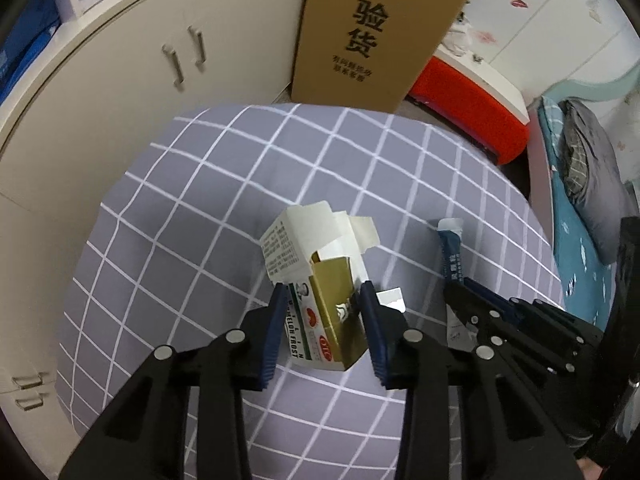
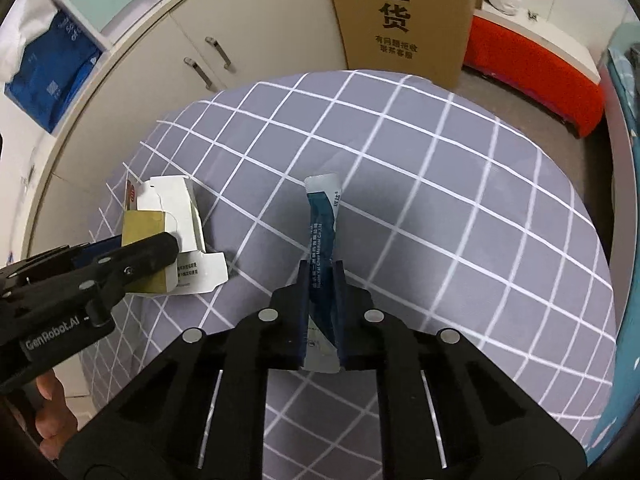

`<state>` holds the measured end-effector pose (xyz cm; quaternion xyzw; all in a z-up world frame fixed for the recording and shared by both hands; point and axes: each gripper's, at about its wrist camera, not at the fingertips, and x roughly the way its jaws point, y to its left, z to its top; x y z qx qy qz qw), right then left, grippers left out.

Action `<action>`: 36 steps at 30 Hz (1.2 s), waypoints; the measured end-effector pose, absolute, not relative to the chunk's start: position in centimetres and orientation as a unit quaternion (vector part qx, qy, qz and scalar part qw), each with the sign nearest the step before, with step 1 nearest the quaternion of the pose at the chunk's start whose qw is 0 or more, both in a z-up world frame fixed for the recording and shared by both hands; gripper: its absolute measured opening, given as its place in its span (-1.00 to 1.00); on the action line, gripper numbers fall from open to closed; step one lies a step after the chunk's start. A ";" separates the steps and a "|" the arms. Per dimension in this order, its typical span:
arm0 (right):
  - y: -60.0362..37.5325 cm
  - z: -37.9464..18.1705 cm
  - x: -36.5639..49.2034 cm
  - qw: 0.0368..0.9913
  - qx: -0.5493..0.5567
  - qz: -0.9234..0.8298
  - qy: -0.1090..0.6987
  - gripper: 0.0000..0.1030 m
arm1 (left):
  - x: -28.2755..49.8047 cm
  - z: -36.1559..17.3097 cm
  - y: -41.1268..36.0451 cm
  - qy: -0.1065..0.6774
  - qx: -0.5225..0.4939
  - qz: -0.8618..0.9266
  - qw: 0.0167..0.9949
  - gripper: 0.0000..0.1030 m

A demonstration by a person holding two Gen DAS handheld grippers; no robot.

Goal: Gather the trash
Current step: 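Grasp the white-green carton with the left tool while the right tool grasps the blue tube, then carry the carton and blue tube over the blue bucket and release both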

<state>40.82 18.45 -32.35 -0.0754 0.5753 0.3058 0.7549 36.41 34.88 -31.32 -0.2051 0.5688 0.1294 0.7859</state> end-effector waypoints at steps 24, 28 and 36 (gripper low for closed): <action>-5.5 -22.4 37.4 0.812 0.102 0.257 0.514 -0.79 | 36.5 -21.6 10.7 0.532 -0.080 0.007 0.843 -0.30; -12.9 -21.8 36.5 0.821 0.120 0.231 0.508 -0.79 | 36.6 -21.0 4.4 0.531 -0.066 -0.016 0.844 -0.30; -26.4 -20.9 34.1 0.838 0.144 0.167 0.499 -0.79 | 36.5 -20.4 -8.6 0.530 -0.040 -0.077 0.843 -0.30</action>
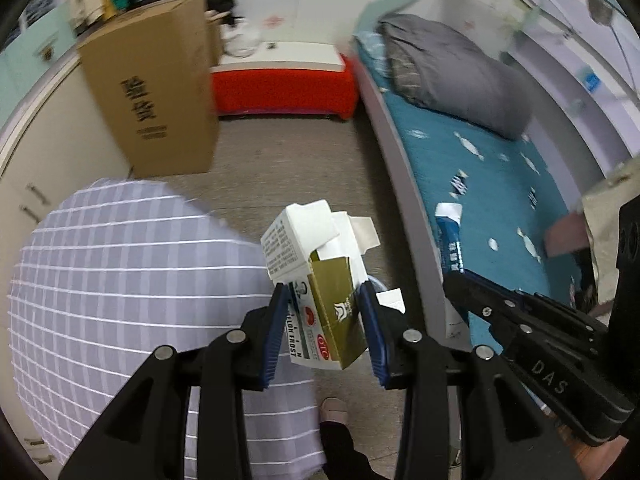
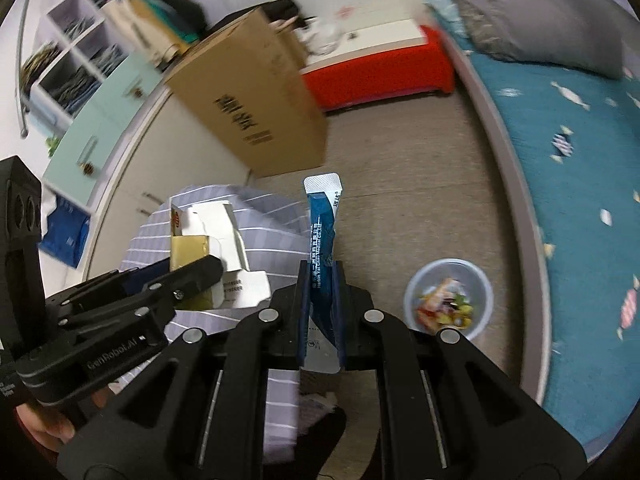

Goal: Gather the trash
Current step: 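Carry the carton and blue tube over the blue bucket and release both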

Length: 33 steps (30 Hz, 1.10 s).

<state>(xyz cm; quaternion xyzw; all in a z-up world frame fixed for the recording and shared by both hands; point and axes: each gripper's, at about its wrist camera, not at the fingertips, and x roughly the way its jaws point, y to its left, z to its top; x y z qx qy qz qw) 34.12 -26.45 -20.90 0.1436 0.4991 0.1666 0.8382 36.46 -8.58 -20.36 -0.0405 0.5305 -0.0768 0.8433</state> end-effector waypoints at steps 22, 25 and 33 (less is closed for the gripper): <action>-38.0 -19.9 34.9 0.855 0.195 0.107 0.469 0.26 | 38.4 -18.7 -19.2 0.523 0.006 -0.096 0.847 -0.27; -38.2 -19.7 35.2 0.857 0.196 0.106 0.465 0.28 | 38.9 -18.5 -19.3 0.523 0.007 -0.094 0.847 -0.27; -39.0 -19.0 34.9 0.864 0.192 0.097 0.456 0.28 | 39.7 -18.5 -20.5 0.526 0.021 -0.109 0.843 -0.26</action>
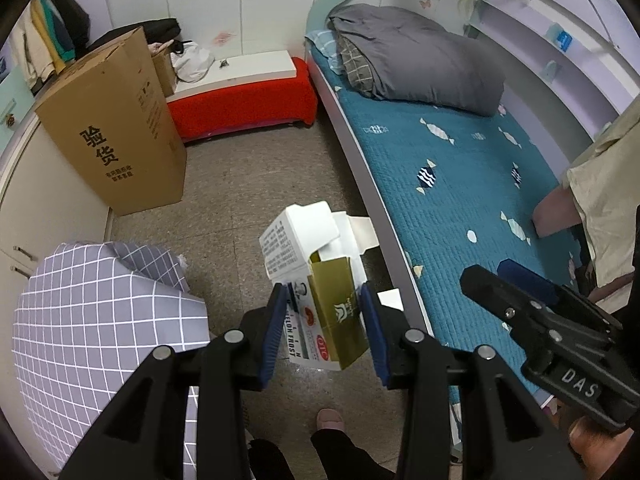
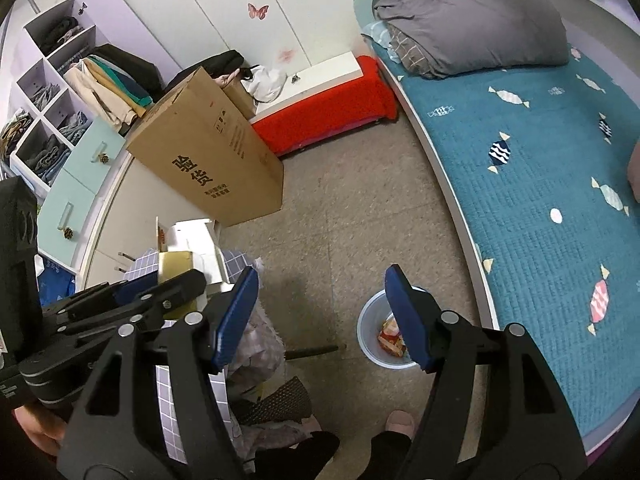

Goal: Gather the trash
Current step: 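Carry the carton and blue tube over the blue bucket and release both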

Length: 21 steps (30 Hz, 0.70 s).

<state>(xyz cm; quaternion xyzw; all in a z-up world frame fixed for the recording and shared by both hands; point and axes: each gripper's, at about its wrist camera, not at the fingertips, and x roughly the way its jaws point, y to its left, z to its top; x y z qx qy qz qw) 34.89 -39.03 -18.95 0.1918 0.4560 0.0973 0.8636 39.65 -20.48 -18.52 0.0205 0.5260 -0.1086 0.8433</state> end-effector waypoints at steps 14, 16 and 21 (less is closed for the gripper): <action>-41.7 -18.5 33.7 0.868 0.205 0.074 0.445 0.28 | 40.3 -19.2 -23.7 0.531 0.035 -0.134 0.836 -0.26; -42.0 -18.4 33.5 0.870 0.205 0.071 0.443 0.28 | 40.4 -19.1 -24.0 0.530 0.035 -0.137 0.836 -0.25; -42.9 -18.0 33.2 0.874 0.207 0.064 0.434 0.28 | 40.4 -19.0 -25.0 0.526 0.035 -0.145 0.837 -0.24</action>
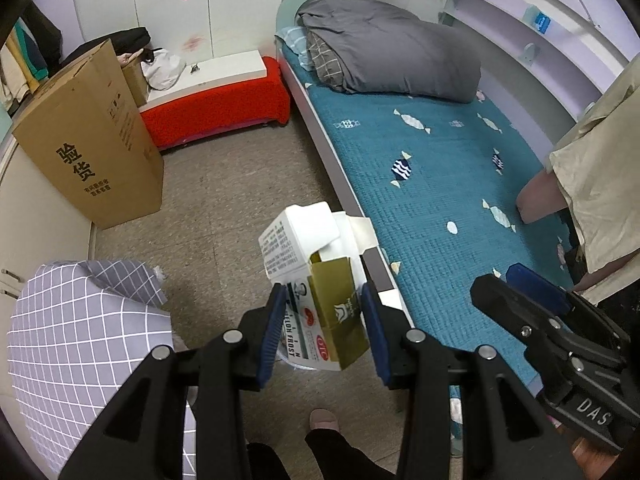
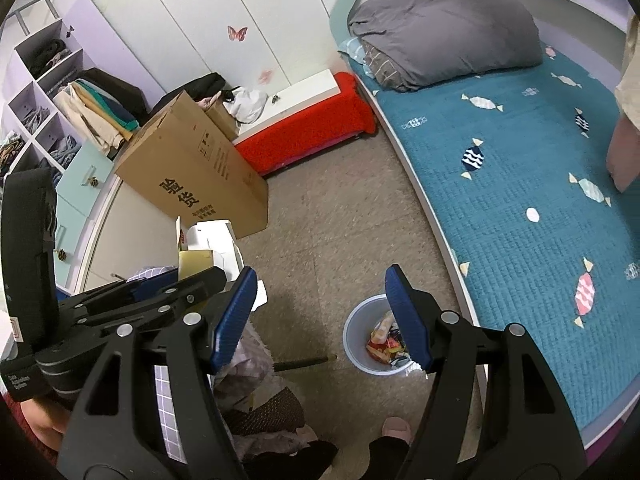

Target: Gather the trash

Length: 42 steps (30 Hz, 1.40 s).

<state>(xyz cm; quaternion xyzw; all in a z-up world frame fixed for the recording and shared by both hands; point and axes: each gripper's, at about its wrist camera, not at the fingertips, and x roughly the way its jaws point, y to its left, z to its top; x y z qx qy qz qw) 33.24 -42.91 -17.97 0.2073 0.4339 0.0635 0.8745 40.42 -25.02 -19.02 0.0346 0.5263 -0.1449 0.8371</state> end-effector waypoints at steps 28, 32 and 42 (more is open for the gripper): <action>-39.7 -15.6 27.6 0.887 0.164 0.110 0.417 0.28 | 33.1 -15.1 -20.9 0.473 0.009 -0.082 0.877 0.39; -38.2 -14.2 25.6 0.897 0.147 0.116 0.400 0.29 | 30.0 -13.2 -18.9 0.443 0.011 -0.073 0.894 0.39; -32.9 -9.0 18.0 0.936 0.102 0.118 0.315 0.39 | 21.0 -7.4 -13.2 0.345 0.020 -0.059 0.936 0.59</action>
